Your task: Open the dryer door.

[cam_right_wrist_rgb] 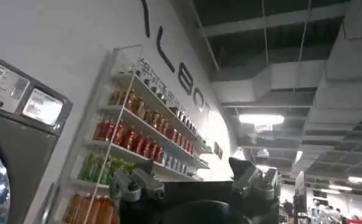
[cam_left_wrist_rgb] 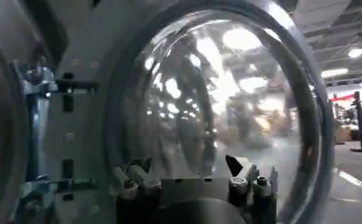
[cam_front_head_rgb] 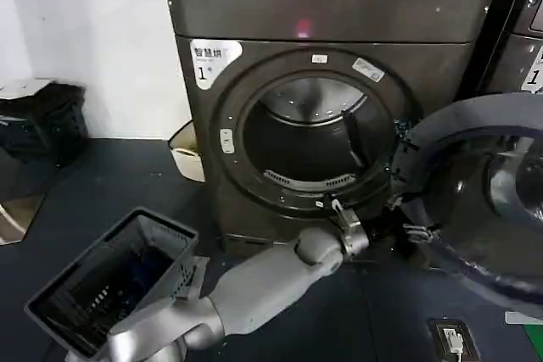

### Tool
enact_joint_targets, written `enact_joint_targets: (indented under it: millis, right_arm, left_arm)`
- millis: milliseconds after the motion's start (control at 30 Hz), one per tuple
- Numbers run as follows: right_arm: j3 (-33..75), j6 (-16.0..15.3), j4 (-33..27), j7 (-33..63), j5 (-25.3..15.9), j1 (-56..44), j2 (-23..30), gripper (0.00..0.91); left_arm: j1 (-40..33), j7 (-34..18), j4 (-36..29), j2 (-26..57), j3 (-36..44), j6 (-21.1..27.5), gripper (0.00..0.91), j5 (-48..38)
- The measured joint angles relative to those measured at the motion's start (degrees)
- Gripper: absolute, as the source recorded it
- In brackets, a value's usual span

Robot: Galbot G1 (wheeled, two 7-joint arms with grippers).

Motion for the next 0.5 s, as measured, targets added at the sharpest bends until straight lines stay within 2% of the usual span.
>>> enact_joint_targets:
  millis: [367,500]
  right_arm:
    - [0.9,0.3,0.5,-0.4,0.0,-0.4,0.2,0.907]
    - [0.9,0.5,0.4,-0.5,-0.1,-0.5,0.1,0.907]
  left_arm:
    - [0.7,-0.6,-2.1,0.0,0.7,-3.2,0.907,-0.6]
    - [1.2,-1.3,-5.2,0.0,2.2,-6.4,0.907,0.2]
